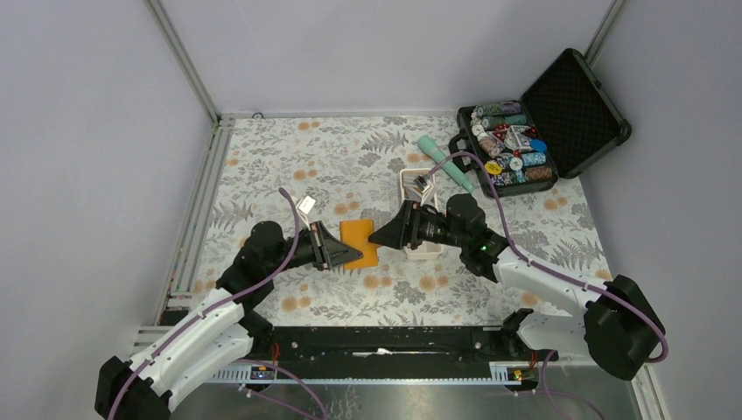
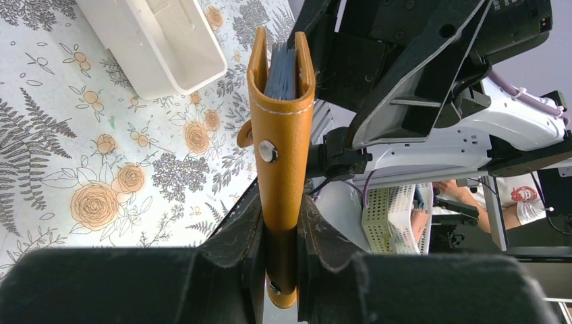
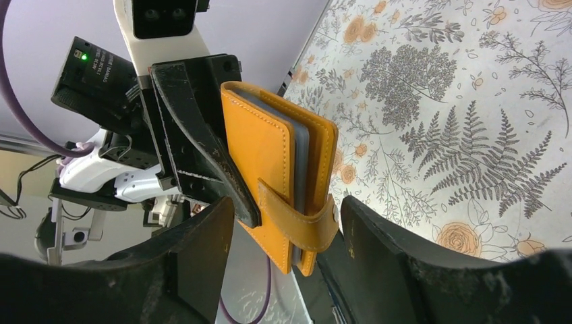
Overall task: Put the credit cards into the card holder
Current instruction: Close the card holder at the center of the board.
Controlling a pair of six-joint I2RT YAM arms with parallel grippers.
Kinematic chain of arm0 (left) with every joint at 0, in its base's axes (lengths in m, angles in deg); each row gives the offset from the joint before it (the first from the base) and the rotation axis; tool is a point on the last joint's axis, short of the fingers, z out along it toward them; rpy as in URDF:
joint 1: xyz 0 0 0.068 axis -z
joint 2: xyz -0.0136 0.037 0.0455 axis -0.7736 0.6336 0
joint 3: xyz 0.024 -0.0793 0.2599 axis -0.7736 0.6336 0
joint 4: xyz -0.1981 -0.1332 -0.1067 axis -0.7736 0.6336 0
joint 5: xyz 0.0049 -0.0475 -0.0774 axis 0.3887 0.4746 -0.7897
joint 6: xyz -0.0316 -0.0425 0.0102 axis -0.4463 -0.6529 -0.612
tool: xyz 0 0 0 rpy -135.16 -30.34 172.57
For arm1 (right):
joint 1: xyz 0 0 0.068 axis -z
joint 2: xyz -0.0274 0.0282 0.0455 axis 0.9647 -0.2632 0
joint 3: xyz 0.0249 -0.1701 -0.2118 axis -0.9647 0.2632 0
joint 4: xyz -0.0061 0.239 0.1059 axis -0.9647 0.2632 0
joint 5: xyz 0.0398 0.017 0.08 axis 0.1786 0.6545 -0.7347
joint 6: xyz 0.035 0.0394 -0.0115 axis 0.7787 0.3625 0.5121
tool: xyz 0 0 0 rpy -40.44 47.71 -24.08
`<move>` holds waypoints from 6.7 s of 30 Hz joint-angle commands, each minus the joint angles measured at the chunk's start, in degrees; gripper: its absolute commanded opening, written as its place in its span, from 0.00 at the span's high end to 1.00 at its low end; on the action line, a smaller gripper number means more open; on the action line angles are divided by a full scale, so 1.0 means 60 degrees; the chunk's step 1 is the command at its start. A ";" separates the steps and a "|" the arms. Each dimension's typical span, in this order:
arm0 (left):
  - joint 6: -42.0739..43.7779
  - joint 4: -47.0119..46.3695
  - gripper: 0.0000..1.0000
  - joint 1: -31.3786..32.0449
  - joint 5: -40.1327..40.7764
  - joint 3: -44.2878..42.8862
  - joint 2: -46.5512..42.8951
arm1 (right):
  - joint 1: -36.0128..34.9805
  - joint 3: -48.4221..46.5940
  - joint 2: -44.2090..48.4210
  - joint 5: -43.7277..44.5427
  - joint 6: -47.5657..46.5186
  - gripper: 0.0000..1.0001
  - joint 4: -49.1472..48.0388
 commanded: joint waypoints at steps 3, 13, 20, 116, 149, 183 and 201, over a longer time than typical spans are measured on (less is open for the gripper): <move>0.0188 -0.0774 1.00 0.0176 0.0187 -0.0584 0.0054 | -0.0172 -0.0516 -0.0149 -0.0471 -0.0029 0.36 -0.0568; 0.0163 -0.1002 1.00 0.0345 0.0226 -0.0643 0.0253 | -0.0494 -0.0598 -0.0388 -0.0708 0.0263 0.45 -0.1236; 0.0223 -0.1103 1.00 0.0573 0.0379 -0.0659 0.0448 | -0.0615 -0.0635 -0.0433 -0.0682 0.0352 0.61 -0.1597; -0.2114 -0.2493 1.00 -0.1803 0.0796 -0.0158 -0.3524 | -0.2224 0.2682 0.0083 0.2660 0.1922 0.14 -1.0118; -0.1327 -0.2559 1.00 0.0386 0.1610 -0.0630 -0.2363 | -0.2170 0.1279 -0.0760 0.1945 0.1713 0.50 -0.9046; -0.0059 -0.1448 1.00 0.1941 0.3772 -0.0549 -0.2118 | -0.2170 0.1535 -0.0332 0.2631 0.1802 0.48 -0.8794; -0.2204 -0.3122 1.00 0.1947 0.4842 -0.0138 -0.2817 | -0.1919 0.2090 0.0633 0.2884 0.1441 0.38 -0.8615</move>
